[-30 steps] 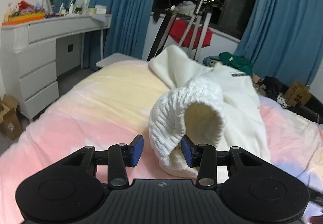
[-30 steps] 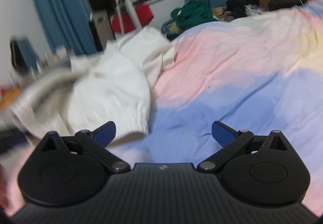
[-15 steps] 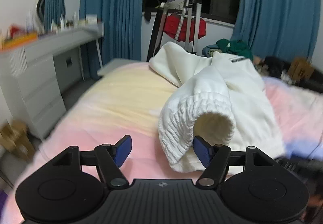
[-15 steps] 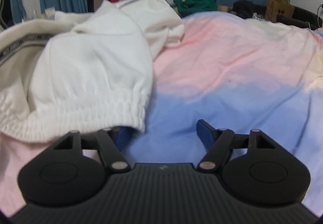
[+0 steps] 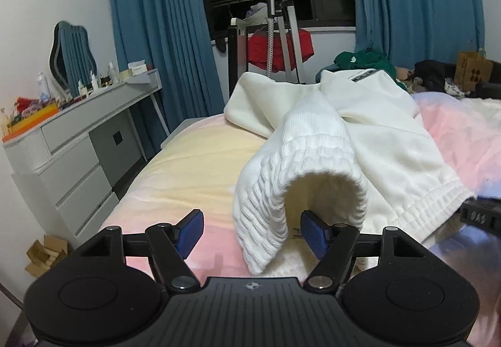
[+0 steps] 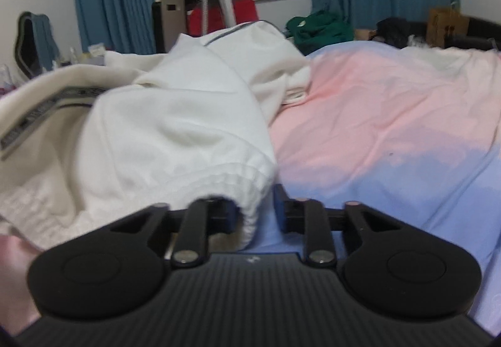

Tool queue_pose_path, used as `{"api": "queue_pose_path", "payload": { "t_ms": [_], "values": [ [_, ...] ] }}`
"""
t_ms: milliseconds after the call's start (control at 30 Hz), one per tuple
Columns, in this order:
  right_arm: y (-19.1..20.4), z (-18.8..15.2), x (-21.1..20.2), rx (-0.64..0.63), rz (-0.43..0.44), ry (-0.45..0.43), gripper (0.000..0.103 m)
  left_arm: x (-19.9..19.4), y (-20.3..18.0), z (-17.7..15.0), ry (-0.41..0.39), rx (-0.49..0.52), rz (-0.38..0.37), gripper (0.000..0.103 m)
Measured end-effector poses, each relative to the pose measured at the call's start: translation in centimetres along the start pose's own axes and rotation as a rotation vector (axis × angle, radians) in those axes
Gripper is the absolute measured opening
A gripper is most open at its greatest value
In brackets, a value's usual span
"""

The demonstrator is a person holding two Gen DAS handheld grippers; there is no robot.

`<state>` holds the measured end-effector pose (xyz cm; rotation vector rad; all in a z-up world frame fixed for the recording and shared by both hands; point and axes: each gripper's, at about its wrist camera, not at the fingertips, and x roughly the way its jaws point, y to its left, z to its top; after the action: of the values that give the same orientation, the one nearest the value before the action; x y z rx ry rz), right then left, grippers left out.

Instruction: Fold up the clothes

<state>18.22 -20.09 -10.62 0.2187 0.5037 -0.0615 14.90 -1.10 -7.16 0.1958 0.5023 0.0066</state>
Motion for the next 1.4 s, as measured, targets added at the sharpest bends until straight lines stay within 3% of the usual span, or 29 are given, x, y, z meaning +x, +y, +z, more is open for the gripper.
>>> {"api": "queue_pose_path", "payload": {
  "t_ms": [167, 333, 433, 500, 600, 867, 1100, 1300, 1400],
  "values": [
    [-0.6, 0.8, -1.7, 0.055, 0.03, -0.028, 0.019, 0.9, -0.2, 0.3, -0.036, -0.029, -0.011, 0.076],
    [-1.8, 1.0, -4.1, 0.196, 0.061, 0.009, 0.017, 1.6, 0.5, 2.0, -0.049, -0.118, -0.104, 0.067],
    [-1.1, 1.1, -5.5, 0.197, 0.053, 0.032, 0.017, 1.3, 0.4, 3.2, -0.08, -0.091, -0.116, 0.047],
    [-0.5, 1.1, -6.3, 0.21, 0.048, 0.039, 0.017, 1.4, 0.7, 4.1, -0.098, -0.077, -0.09, 0.024],
    [0.4, 0.9, -7.4, 0.251, 0.047, 0.051, 0.017, 2.2, 2.8, 5.9, -0.078, -0.146, -0.093, 0.011],
    [6.9, 2.2, -8.6, 0.288, 0.197, 0.114, 0.016, 5.0, 11.1, 12.9, -0.092, -0.146, -0.041, 0.009],
    [16.1, 2.4, -4.8, 0.241, 0.371, 0.149, 0.016, 11.6, 18.9, 17.2, -0.026, -0.184, 0.027, 0.009],
    [19.8, -0.3, 1.0, 0.206, 0.415, 0.227, 0.015, 19.0, 21.7, 13.3, 0.098, -0.122, 0.057, 0.011],
    [20.4, -1.0, 2.3, 0.177, 0.425, 0.249, 0.016, 20.3, 23.2, 11.4, 0.114, -0.17, 0.036, 0.017]
  ]
}}
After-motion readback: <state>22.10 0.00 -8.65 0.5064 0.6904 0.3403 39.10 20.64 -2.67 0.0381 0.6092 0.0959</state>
